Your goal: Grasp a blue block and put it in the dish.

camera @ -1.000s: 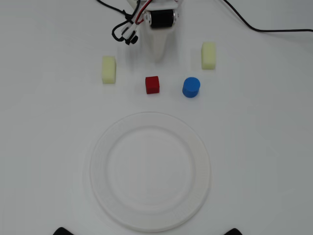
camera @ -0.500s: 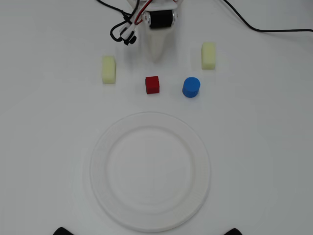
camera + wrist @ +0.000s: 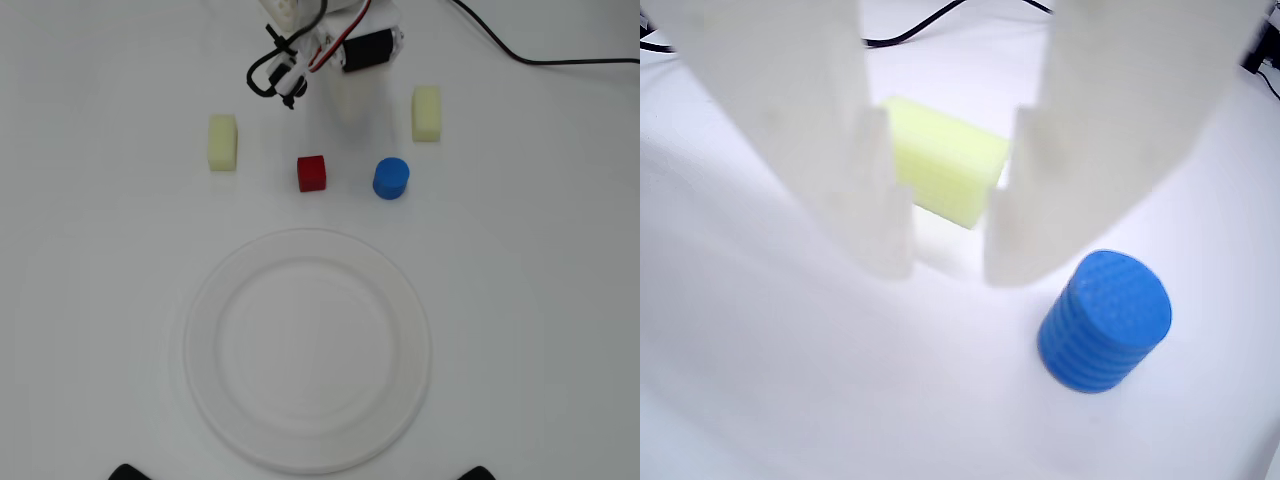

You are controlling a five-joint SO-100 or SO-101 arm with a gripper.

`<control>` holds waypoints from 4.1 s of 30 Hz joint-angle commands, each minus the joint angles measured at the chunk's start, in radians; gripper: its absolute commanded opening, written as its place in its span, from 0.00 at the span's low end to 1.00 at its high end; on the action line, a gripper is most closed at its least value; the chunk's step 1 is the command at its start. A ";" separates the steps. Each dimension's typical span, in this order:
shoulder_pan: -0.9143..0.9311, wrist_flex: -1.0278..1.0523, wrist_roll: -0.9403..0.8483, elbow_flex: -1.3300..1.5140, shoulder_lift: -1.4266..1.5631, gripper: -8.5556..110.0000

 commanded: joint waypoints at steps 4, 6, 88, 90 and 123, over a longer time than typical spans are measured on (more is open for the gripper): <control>-0.117 -0.014 0.023 -0.152 -0.172 0.23; -0.129 -0.026 0.029 -0.176 -0.219 0.27; 0.244 -0.640 -0.121 -0.492 -0.601 0.07; 0.238 -0.640 -0.106 -0.517 -0.655 0.07; 0.225 -0.632 -0.103 -0.477 -0.811 0.14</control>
